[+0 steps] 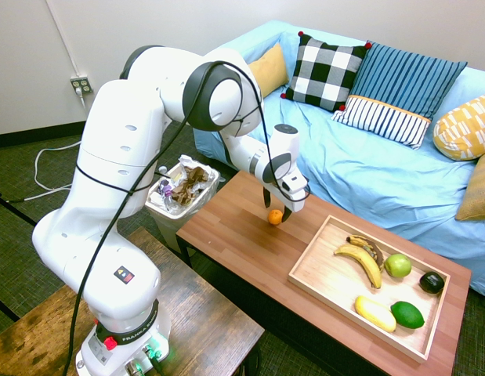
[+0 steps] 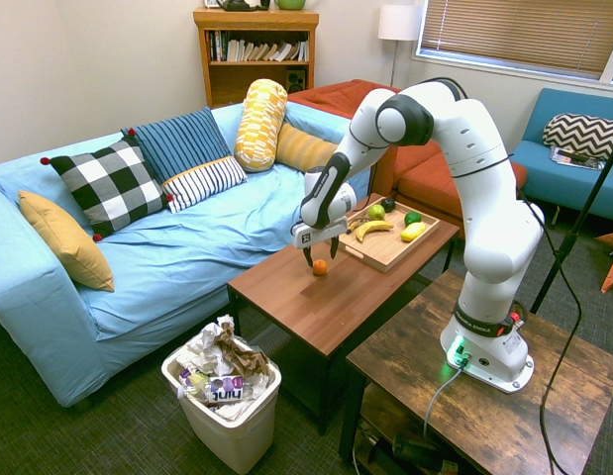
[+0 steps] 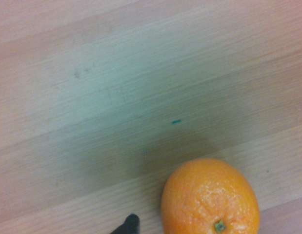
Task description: Put the tangerine in the tray
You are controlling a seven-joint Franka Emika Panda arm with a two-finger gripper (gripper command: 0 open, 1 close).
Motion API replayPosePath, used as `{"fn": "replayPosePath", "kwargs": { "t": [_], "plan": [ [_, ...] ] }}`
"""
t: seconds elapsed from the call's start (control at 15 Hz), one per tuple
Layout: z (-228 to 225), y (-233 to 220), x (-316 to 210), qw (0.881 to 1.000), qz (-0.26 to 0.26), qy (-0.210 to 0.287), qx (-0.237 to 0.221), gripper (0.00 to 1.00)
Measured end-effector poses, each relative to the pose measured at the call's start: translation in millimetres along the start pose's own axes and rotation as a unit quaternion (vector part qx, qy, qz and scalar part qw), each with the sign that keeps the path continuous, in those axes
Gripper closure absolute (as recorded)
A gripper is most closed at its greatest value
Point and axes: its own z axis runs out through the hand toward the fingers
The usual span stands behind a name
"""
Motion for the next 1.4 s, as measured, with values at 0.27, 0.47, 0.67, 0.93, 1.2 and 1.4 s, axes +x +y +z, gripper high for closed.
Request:
{"fn": "replayPosePath", "kwargs": {
  "t": [0.27, 0.47, 0.67, 0.93, 1.2, 1.4],
  "plan": [
    [12, -4, 3, 1.000, 0.005, -0.001, -0.003, 0.00],
    [18, -4, 4, 1.000, 0.007, -0.004, -0.006, 1.00],
    [25, -6, 2, 1.000, 0.007, -0.006, -0.008, 1.00],
    [24, -8, 2, 1.000, 0.006, -0.007, -0.006, 1.00],
    [27, -10, 0, 1.000, 0.007, -0.011, -0.004, 1.00],
    [25, -10, 2, 1.000, 0.009, -0.011, -0.002, 1.00]
  ]
}}
